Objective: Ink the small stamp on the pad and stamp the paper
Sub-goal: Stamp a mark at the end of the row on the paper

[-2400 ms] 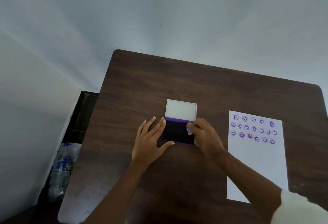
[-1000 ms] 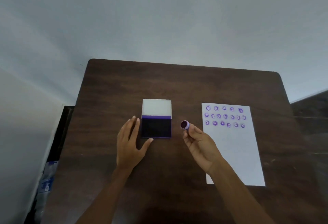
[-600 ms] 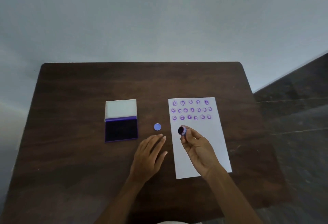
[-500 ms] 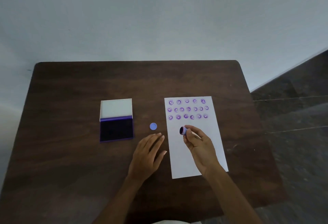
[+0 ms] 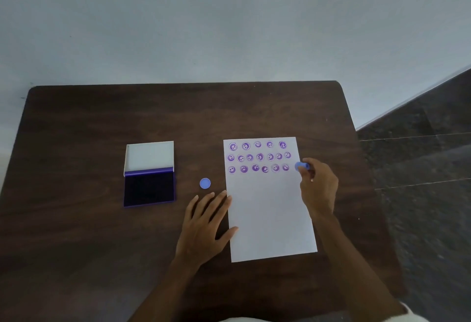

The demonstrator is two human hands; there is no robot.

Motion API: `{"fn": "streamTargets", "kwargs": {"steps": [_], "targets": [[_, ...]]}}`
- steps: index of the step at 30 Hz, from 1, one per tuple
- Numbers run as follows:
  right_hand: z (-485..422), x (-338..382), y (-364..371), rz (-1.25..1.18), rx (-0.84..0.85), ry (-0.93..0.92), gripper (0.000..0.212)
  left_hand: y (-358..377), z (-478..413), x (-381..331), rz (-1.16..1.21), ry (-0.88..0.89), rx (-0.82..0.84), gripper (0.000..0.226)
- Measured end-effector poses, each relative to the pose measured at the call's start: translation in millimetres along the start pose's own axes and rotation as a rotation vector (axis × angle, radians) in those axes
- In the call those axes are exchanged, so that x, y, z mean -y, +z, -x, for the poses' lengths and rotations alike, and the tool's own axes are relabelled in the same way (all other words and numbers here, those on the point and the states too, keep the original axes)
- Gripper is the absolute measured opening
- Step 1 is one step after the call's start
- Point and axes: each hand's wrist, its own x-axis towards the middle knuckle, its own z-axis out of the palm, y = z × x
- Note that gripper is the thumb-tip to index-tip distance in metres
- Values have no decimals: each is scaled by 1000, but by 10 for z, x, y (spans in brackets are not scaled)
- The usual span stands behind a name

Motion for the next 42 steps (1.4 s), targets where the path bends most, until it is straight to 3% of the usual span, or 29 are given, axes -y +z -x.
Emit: {"fn": "streamTargets", "kwargs": {"steps": [9, 15, 25, 31, 35, 42], "targets": [[-128, -141, 64, 59, 118, -70, 30, 53, -17, 19, -71, 20, 86, 74], [-135, -165, 71, 74, 109, -89, 29, 73, -15, 23, -71, 16, 85, 75], [-79, -149, 139, 308, 77, -328, 28, 92, -5, 29, -57, 3, 83, 75], [-144, -231, 144, 209, 159, -329, 25, 118, 3, 29, -39, -7, 68, 75], [-233, -307, 92, 316, 218, -500, 31, 145, 5, 27, -29, -2, 47, 74], [-249, -207, 17, 415, 268, -502, 24, 108, -14, 22, -41, 14, 42, 73]]}}
